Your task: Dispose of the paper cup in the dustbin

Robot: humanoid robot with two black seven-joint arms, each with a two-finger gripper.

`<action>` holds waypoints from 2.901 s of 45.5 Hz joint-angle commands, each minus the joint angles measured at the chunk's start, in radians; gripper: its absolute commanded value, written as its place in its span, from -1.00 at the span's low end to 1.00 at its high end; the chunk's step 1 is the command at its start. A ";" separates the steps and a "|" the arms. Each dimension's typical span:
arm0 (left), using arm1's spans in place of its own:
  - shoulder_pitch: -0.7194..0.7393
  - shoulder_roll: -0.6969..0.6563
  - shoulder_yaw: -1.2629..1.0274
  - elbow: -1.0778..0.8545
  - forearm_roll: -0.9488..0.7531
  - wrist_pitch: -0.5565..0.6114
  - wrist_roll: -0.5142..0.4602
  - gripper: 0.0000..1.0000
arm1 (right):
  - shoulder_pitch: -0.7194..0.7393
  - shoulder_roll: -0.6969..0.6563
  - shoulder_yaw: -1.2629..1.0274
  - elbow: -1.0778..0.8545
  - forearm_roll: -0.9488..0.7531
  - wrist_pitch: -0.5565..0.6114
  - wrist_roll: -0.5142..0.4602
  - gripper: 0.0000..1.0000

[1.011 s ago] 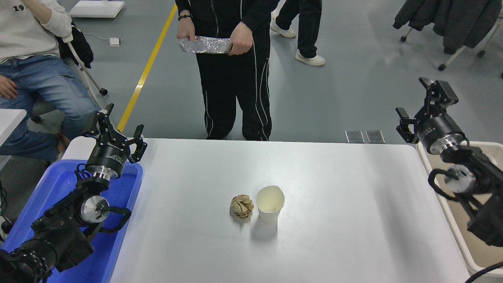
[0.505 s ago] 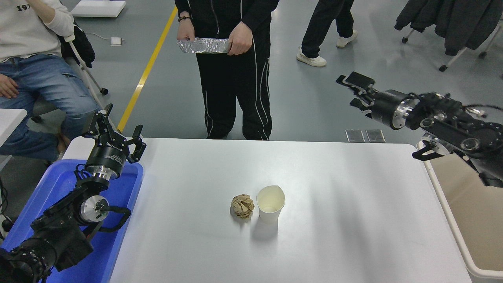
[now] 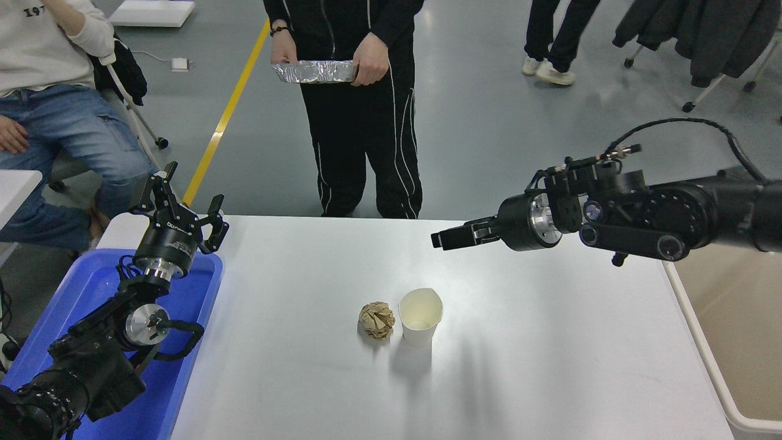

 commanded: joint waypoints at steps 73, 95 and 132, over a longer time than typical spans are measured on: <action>0.000 0.000 0.000 0.000 0.000 0.000 0.000 1.00 | -0.358 0.158 -0.026 -0.312 -0.004 -0.033 0.000 -0.87; 0.000 0.000 0.000 0.000 0.000 0.000 0.000 1.00 | -0.347 0.152 -0.021 -0.306 -0.006 -0.030 0.013 -1.00; 0.000 0.000 0.000 0.000 0.000 0.000 0.000 1.00 | -0.252 -0.256 0.532 -0.161 -0.001 0.254 0.087 -1.00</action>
